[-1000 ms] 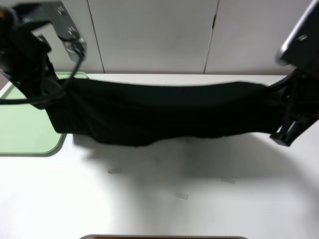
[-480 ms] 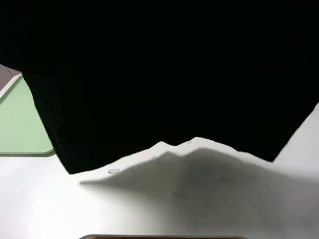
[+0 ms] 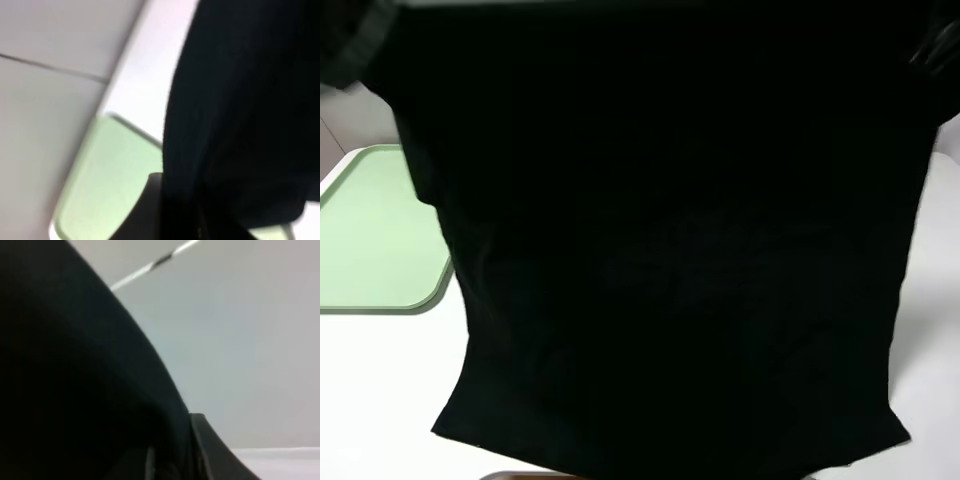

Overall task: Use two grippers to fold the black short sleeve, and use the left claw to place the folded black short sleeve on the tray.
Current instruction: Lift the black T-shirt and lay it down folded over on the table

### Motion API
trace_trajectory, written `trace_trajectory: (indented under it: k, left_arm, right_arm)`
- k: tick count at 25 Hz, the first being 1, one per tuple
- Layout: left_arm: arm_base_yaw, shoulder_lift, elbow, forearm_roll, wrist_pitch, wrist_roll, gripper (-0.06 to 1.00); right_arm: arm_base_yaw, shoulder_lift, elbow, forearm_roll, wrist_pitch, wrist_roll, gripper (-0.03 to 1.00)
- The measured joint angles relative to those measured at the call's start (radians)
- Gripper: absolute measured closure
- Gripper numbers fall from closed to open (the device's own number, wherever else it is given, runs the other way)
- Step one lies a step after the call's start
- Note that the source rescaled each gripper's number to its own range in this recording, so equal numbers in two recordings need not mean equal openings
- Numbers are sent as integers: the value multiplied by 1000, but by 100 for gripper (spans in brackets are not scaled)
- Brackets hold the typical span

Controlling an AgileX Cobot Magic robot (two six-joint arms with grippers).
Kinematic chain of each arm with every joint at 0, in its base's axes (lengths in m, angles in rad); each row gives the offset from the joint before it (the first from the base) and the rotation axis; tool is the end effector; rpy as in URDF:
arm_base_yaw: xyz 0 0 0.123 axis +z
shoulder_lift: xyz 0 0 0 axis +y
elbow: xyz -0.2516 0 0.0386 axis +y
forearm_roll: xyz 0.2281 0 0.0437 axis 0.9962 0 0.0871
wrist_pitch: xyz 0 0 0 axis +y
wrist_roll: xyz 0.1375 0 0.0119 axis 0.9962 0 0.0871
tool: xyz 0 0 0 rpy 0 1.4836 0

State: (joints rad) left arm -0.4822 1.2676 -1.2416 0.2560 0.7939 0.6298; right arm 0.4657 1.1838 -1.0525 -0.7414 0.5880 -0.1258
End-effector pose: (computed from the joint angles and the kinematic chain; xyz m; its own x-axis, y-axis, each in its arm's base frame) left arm 0.2713 -0.1139 0.3232 -0.1572 0.8873 -0.4335 0.6527 0.4228 0.6287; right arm 0.2777 0.0816 0.3225 -0.2200 -0.8380 -0.4993 -0.3885 0.5448 -0.7432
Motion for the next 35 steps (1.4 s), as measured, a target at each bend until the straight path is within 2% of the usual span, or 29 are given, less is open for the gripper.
trace_trajectory:
  k: [6, 10, 14, 15, 18, 20, 23, 26, 28, 31, 33, 35]
  left_arm:
    - [0, 325, 0, 180, -45, -45, 94]
    - [-5, 454, 0, 331, -119, -166, 94]
    - [-7, 494, -1, 446, -176, -330, 94]
    - [-7, 494, -1, 446, -176, -330, 94]
    - [-8, 494, -2, 524, -197, -459, 94]
    - [-8, 494, -2, 554, -198, -499, 94]
    - [-11, 494, -2, 545, -172, -486, 94]
    - [-11, 494, -5, 440, -118, -319, 94]
    - [-11, 494, -6, 324, -51, -134, 94]
    - [-11, 494, 4, 160, 38, 59, 94]
    - [-11, 494, 23, 93, 79, 117, 94]
    - [-11, 494, 50, 61, 108, 136, 94]
  right_arm:
    - [-89, 289, 0, -22, -46, 8, 88]
    - [-137, 447, 0, -29, -101, 8, 88]
    - [-164, 526, 0, -57, -122, 9, 88]
    - [-166, 531, 0, -69, -130, 10, 88]
    - [-167, 532, -12, -117, -153, 25, 88]
    - [-167, 527, -22, -148, -164, 71, 88]
    - [-167, 524, -22, -151, -167, 97, 88]
    - [-167, 524, -22, -127, -165, 95, 88]
    - [-167, 524, 4, -57, -139, 2, 88]
    - [-151, 524, 68, 20, -95, -163, 88]
    - [-129, 524, 107, 56, -72, -248, 88]
    - [-110, 524, 152, 90, -61, -309, 88]
